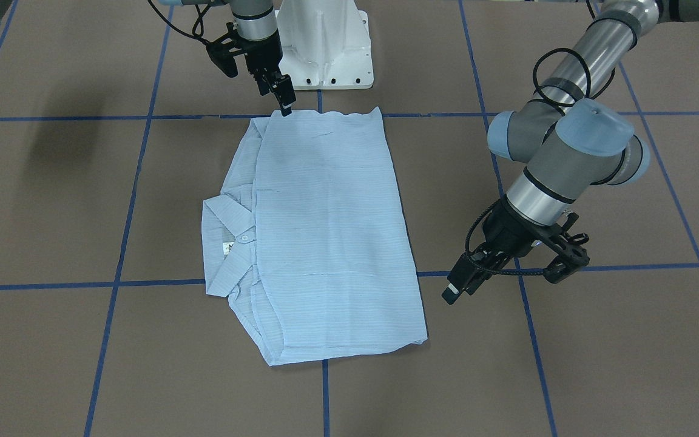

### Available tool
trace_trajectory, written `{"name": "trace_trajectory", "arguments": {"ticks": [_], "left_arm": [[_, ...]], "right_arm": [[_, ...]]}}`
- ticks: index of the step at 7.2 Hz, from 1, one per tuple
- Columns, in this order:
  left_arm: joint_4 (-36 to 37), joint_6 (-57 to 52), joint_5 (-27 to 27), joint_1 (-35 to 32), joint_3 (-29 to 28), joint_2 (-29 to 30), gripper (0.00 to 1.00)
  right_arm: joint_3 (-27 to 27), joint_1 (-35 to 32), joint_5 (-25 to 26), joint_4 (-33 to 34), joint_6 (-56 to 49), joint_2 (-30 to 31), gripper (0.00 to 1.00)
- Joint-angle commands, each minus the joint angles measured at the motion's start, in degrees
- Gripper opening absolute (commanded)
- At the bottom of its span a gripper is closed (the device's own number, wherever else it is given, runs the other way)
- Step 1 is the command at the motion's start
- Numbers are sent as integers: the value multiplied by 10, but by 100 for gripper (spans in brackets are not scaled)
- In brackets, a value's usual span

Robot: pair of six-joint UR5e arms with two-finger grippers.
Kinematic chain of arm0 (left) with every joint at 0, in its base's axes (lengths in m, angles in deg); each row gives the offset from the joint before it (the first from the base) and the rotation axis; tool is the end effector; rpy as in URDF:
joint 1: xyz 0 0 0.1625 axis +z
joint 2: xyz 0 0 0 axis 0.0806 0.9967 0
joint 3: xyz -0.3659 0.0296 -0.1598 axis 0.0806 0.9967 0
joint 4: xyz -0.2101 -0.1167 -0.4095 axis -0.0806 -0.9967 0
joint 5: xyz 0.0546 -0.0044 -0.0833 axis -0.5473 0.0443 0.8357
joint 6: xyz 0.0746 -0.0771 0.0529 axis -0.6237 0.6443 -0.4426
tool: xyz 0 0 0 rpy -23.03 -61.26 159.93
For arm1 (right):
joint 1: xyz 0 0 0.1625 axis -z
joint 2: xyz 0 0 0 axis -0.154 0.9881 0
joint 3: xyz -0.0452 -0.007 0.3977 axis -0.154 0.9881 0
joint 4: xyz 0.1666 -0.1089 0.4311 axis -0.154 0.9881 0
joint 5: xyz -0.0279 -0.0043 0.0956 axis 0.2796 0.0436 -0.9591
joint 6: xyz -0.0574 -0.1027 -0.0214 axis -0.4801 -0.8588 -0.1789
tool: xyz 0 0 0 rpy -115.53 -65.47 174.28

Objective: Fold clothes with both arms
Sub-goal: 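Move the right gripper to the shirt's near edge and grasp it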

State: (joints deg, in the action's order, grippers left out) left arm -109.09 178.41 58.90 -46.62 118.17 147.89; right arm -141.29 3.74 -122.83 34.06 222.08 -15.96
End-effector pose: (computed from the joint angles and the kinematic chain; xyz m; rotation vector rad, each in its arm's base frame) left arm 0.4229 -0.6663 0.2612 0.1458 1.2968 -0.6333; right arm -0.5960 -0.2005 0.1929 -0.2560 -0.8733 0.9723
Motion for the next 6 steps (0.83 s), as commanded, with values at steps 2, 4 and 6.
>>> {"name": "trace_trajectory", "arguments": {"ticks": [2, 4, 6], "left_arm": [[0, 0, 0, 0, 0, 0, 65], [0, 0, 0, 0, 1, 0, 65], [1, 2, 0, 0, 2, 1, 65]], "right_arm": [[8, 4, 3, -7, -2, 11, 100], [12, -8, 1, -8, -3, 12, 98], [33, -15, 0, -7, 3, 7, 98]]}}
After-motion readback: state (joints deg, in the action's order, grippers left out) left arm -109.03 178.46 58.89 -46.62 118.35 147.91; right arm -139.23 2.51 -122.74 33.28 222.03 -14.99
